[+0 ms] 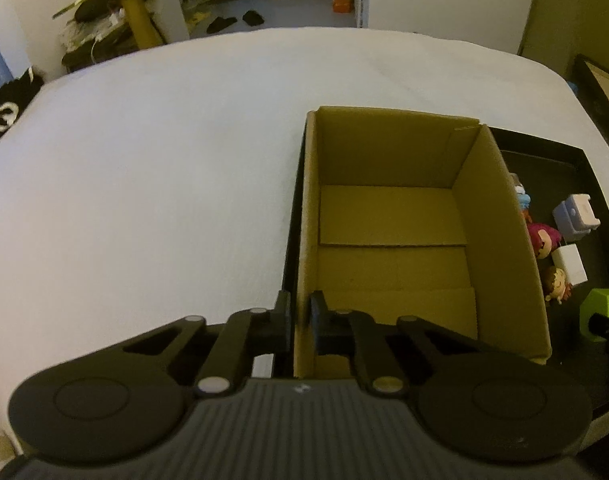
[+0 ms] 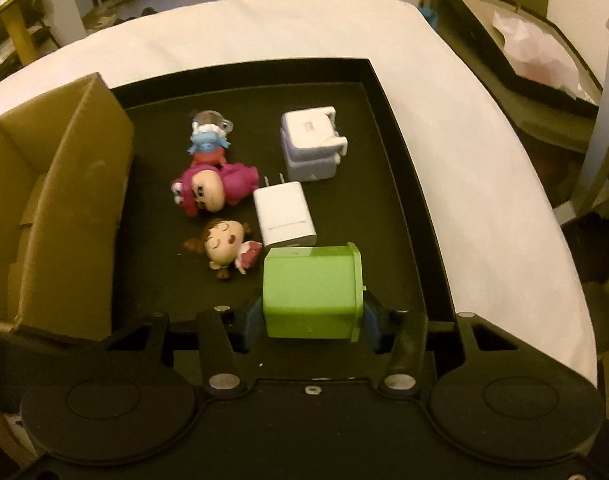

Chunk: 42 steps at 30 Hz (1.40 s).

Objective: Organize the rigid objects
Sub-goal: 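Lift the green cube with the right gripper and carry it over the cardboard box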

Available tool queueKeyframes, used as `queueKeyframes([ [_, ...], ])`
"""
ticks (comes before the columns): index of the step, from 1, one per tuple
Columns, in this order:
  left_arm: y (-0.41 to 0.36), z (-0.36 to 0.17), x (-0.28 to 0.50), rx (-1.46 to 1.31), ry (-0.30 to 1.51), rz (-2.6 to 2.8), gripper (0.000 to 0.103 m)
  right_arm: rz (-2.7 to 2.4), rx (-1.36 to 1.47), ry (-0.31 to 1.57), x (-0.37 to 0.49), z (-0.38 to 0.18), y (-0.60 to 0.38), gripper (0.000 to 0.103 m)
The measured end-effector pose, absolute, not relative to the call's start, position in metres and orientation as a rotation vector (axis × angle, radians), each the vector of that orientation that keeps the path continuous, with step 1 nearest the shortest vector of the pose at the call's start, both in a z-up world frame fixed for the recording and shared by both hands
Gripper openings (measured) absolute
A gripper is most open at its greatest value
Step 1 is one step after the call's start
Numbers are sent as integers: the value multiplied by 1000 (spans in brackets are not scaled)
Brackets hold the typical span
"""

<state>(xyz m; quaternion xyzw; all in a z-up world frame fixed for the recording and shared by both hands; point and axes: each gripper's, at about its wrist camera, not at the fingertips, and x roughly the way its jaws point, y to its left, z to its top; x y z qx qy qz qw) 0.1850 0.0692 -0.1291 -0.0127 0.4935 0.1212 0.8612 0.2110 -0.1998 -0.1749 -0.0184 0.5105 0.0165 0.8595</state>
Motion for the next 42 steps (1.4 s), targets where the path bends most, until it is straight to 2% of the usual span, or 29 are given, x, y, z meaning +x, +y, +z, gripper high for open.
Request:
queueKeyframes([
  [2,66,-129,183,-8,1025,251,6,38,-31,1059,206,-168,-200,48],
  [21,50,-126,168,104,941,180,6,120,4,893,185,-103,-187,48],
  [42,54,-126,162,78,938,141,6,267,-50,805,175,-81,-150,48],
])
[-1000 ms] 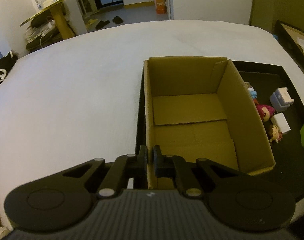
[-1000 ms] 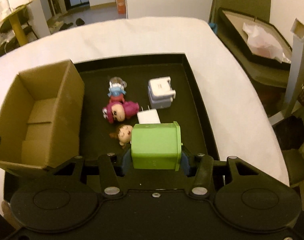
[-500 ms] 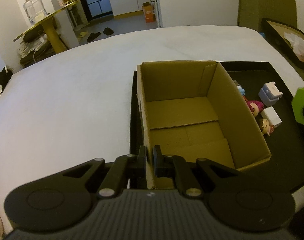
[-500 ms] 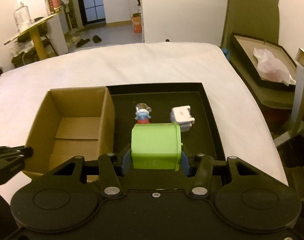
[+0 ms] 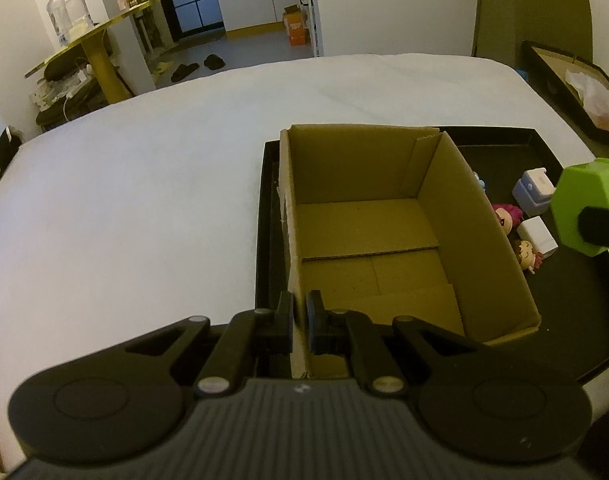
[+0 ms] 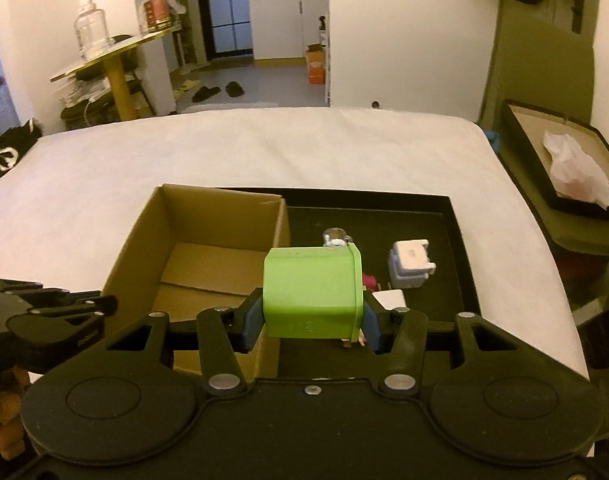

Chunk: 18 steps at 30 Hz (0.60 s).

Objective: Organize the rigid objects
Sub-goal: 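Lift the green cube with the right gripper and carry it over the cardboard box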

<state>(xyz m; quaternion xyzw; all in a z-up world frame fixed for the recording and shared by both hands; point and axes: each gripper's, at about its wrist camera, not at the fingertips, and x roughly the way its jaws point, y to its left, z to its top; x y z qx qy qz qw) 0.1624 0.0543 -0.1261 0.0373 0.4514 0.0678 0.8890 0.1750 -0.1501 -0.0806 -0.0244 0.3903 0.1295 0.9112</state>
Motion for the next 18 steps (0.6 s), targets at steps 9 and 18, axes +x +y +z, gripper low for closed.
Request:
queueKeyframes([
  [9,62,-126,163,28,946,132,6,321,-85,805,176,-84,-125,48],
  [18,72,-126,163,-29,947,97,7,375,-92,831,178,-92,-104,48],
])
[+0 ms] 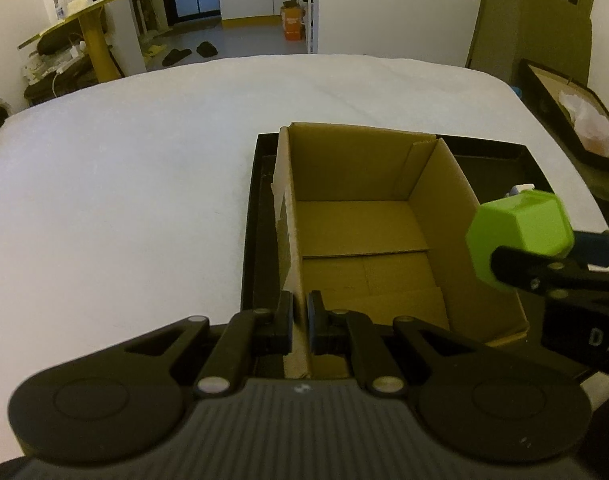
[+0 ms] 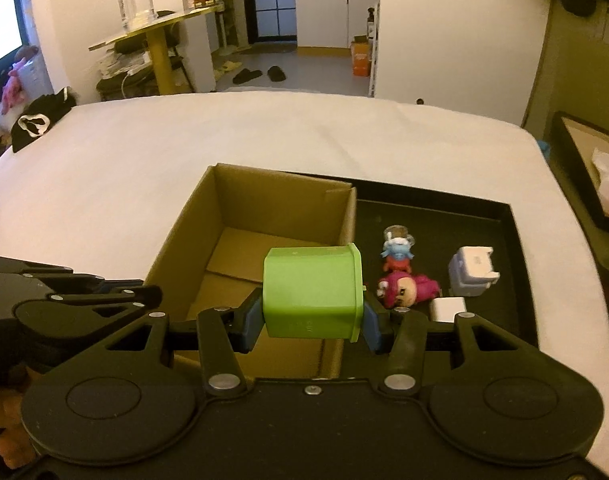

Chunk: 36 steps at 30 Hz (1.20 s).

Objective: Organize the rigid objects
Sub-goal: 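Lift the green cube with the right gripper and carry it over the cardboard box, then open the right gripper to drop the green cube into the box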

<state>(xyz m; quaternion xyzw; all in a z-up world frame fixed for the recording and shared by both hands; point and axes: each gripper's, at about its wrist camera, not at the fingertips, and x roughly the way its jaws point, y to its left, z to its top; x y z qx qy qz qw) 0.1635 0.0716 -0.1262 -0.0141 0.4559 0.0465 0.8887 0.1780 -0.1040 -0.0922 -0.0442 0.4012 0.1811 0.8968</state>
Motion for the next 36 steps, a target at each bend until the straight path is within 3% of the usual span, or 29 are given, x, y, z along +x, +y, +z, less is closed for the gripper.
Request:
queueKeyframes([
  [20,86,-128,166,-116,951,80,6,448,-39,876,198,-99,-68,50],
  [24,84,-128,166,-106,952,87,6,486,3,845,199,-90,-72,56],
  [36,77,-127,165,-55,949,115,7,409,30,854,188,-96,-110,56],
])
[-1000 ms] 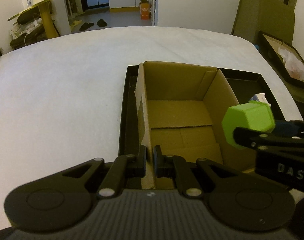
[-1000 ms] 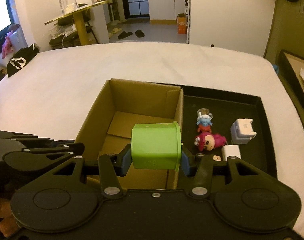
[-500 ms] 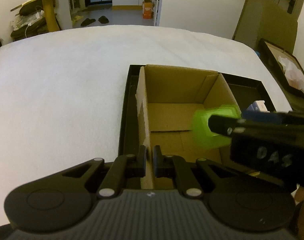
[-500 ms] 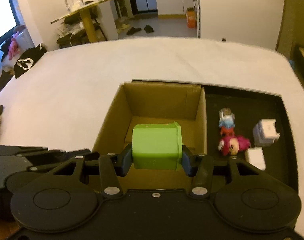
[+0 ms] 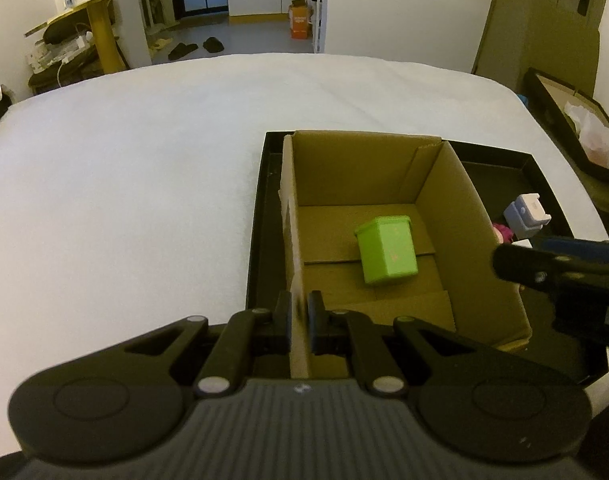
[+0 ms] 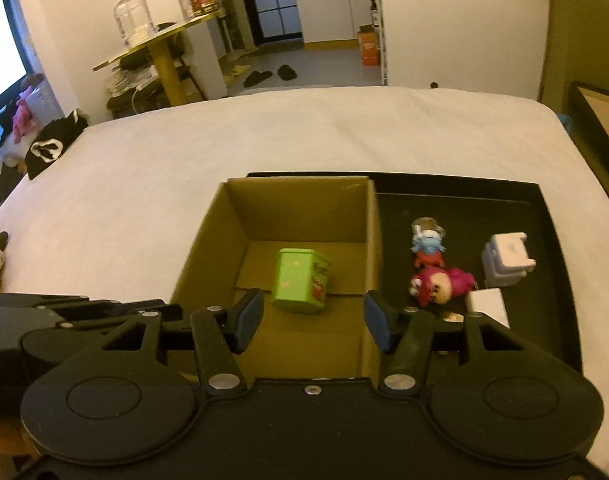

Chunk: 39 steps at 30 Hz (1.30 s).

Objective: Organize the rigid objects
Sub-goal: 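Open the right gripper to drop the green cube into the box, then move the right tool to the small doll figurine and grasp it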

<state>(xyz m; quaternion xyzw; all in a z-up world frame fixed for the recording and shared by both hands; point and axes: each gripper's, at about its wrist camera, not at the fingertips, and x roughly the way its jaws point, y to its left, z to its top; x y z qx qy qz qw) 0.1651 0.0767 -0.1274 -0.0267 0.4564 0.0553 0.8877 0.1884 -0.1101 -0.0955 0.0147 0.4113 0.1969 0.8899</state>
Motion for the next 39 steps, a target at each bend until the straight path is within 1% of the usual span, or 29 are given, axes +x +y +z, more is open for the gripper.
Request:
queueKeyframes([
  [9,68,-128,163,2,954,152,11,326,96,817,187,-103,-154,56],
  [12,63,-127,163,40,952,166,16,294,115,821,188,-114,-171,57],
  [15,59,-128,163,68,955,175,23,275,137,832,189,-125,-186,58],
  [16,58,-128,163,78,956,180,28,270,144,836,189,-129,-190,58],
  [17,57,-128,164,87,958,185,31,264,152,841,190,-133,-194,58],
  [20,55,-128,166,102,960,200,49,248,175,855,192,-144,-204,58],
  [21,54,-127,166,105,959,206,51,242,187,861,194,-148,-207,58],
  [23,52,-126,167,113,955,213,60,238,213,873,197,-157,-212,58],
  [26,48,-126,167,137,953,223,68,238,241,886,202,-170,-215,59],
  [33,40,-126,173,164,956,254,70,224,345,921,217,-199,-224,59],
  [39,34,-128,181,198,960,288,71,229,360,928,226,-212,-217,59],
])
